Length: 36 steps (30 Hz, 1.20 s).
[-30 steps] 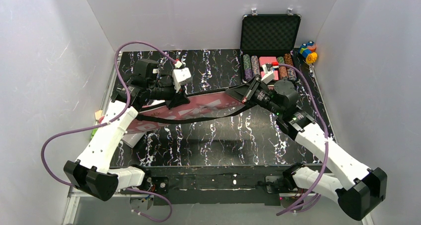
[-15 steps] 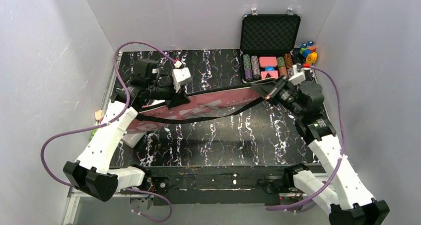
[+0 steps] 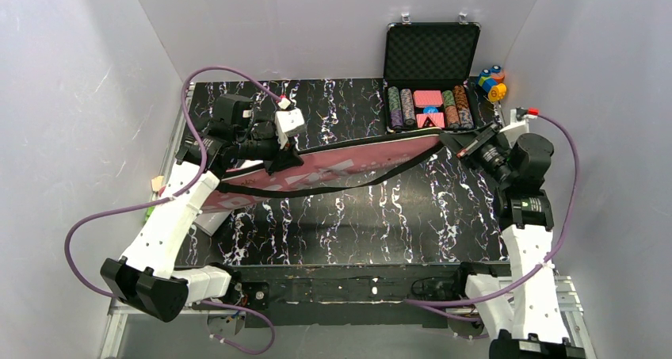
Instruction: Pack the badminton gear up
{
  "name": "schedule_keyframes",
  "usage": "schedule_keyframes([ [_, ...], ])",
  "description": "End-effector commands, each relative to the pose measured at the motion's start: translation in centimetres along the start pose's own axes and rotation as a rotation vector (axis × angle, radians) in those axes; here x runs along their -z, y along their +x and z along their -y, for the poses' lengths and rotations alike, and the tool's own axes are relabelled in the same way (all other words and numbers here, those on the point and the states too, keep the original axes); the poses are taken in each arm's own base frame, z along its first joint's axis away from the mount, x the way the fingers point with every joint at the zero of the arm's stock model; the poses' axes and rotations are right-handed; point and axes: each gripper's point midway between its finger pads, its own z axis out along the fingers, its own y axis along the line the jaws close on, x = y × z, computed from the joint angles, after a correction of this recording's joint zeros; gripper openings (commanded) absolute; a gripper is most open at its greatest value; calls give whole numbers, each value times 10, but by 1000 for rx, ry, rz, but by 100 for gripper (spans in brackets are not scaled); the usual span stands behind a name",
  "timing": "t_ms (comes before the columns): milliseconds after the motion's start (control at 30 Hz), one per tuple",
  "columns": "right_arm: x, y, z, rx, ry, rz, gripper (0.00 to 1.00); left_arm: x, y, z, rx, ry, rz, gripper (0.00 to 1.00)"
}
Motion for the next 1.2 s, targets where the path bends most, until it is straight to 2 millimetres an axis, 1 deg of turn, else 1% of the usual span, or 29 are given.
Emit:
schedule_keyframes([
  [0,8,-23,14,9,15,60,1,17,-32,3,-91,-22,89,0],
  [100,8,-27,24,-6,34,59,1,17,-30,3,-92,-22,86,0],
  [167,4,-20,33,-22,48,24,1,17,-30,3,-94,-24,84,0],
  [233,5,-15,44,-16,102,-4,3,18,-31,2,-98,-27,85,0],
  [267,8,-15,48,-7,137,-1,20,17,-33,0,-104,-28,84,0],
  [300,11,-17,48,0,152,10,29,16,-37,-1,-115,-33,83,0],
  [333,16,-24,40,18,150,46,47,12,-42,-4,-129,-40,76,0],
  [367,23,-34,28,34,147,93,54,5,-48,-7,-156,-42,64,0],
  [400,32,-46,16,49,155,154,59,-8,-54,-12,-184,-46,36,0],
  [467,49,-57,9,50,203,242,66,-29,-63,-14,-197,-23,16,0],
  [533,68,-71,10,43,268,357,70,-55,-72,-17,-203,4,-8,0],
  [600,76,-75,5,56,263,406,72,-75,-71,-13,-216,21,-30,0],
  [633,77,-76,2,61,253,413,73,-85,-70,-11,-228,28,-39,0],
  [700,76,-76,2,56,254,404,73,-108,-65,-8,-273,36,-63,0],
  [767,74,-74,4,43,256,388,73,-127,-60,-5,-312,47,-91,0],
  [833,71,-72,7,33,258,380,73,-146,-55,-2,-289,76,-114,0],
  [933,68,-69,8,30,243,368,73,-168,-51,1,-313,58,-123,0],
  [1033,62,-64,14,19,239,342,73,-185,-54,-8,-379,-33,-108,0],
  [1100,58,-62,17,11,236,325,73,-193,-56,-15,-384,-83,-108,0],
  [1167,55,-60,18,5,225,316,73,-201,-51,-21,-371,-126,-108,0],
])
